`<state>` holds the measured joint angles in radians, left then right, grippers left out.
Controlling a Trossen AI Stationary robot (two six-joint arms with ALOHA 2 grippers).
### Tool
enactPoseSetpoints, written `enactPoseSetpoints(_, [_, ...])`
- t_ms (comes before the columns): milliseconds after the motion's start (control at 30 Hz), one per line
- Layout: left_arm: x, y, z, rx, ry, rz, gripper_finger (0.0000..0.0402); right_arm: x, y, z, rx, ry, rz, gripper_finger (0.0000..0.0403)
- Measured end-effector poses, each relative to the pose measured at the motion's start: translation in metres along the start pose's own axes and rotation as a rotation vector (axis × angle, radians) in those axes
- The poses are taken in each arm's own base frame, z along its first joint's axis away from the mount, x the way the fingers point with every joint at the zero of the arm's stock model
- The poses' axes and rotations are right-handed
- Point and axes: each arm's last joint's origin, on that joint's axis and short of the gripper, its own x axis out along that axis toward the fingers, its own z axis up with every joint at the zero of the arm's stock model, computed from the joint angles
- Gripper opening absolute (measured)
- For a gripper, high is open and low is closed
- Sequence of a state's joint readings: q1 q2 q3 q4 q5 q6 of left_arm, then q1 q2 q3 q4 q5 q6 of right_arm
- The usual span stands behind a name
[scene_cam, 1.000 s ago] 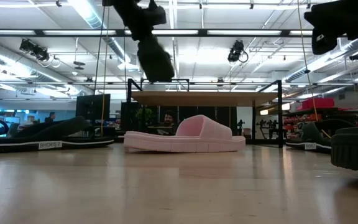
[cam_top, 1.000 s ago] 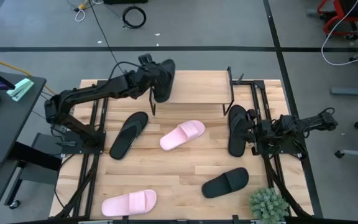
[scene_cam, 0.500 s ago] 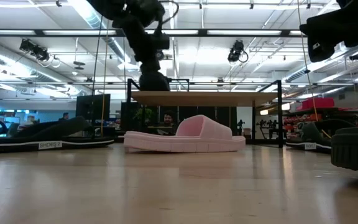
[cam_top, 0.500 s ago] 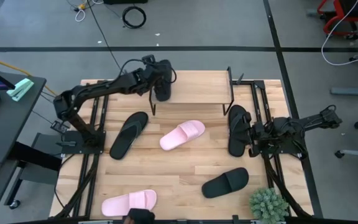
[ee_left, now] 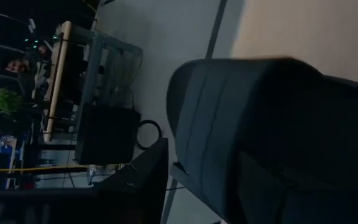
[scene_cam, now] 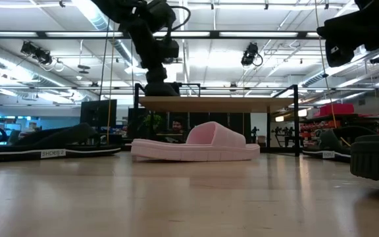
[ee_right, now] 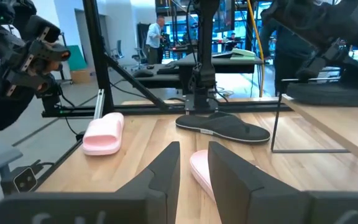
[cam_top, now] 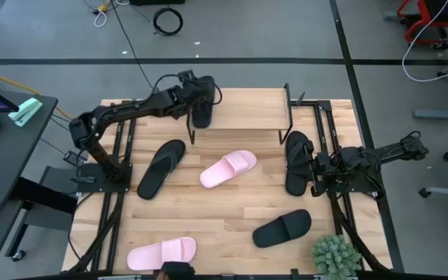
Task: Pick and place slides into the shelf
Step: Put the top black slide on the shelf, then put the black slide on the shelf
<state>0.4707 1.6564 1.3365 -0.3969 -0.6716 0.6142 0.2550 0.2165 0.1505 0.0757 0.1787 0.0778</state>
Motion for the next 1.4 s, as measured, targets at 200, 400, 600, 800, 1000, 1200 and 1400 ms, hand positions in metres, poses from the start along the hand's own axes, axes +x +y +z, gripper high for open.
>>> enactPoseSetpoints(200, [-0.005, -0.01, -0.004, 0.017, 0.051, -0.053, 0.0206, 0.0, 0.0, 0.0, 0.0, 0.0, 0.0, 0.009])
enactPoseSetpoints(400, [-0.02, -0.025, 0.001, 0.033, 0.044, -0.08, 0.0232, 0.0, 0.0, 0.0, -0.001, 0.0, 0.0, 0.009])
enactPoseSetpoints(600, [-0.045, -0.038, 0.012, 0.129, 0.029, 0.024, 0.0228, 0.0, 0.0, 0.0, -0.002, 0.0, 0.0, 0.009])
enactPoseSetpoints(800, [-0.082, -0.05, 0.02, 0.173, -0.024, 0.093, 0.0228, 0.003, 0.0, -0.003, 0.149, 0.038, 0.0, 0.009])
enactPoseSetpoints(1000, [-0.128, -0.061, 0.026, 0.188, -0.156, 0.076, 0.0219, 0.017, 0.007, -0.01, 0.238, 0.116, 0.028, 0.009])
enactPoseSetpoints(1200, [-0.161, -0.073, 0.028, 0.164, -0.263, 0.041, 0.0219, 0.048, 0.027, 0.022, 0.29, 0.205, 0.078, 0.009])
enactPoseSetpoints(1400, [-0.179, -0.086, 0.028, 0.137, -0.312, 0.003, 0.0209, 0.082, 0.055, 0.044, 0.589, 0.607, -0.086, 0.009])
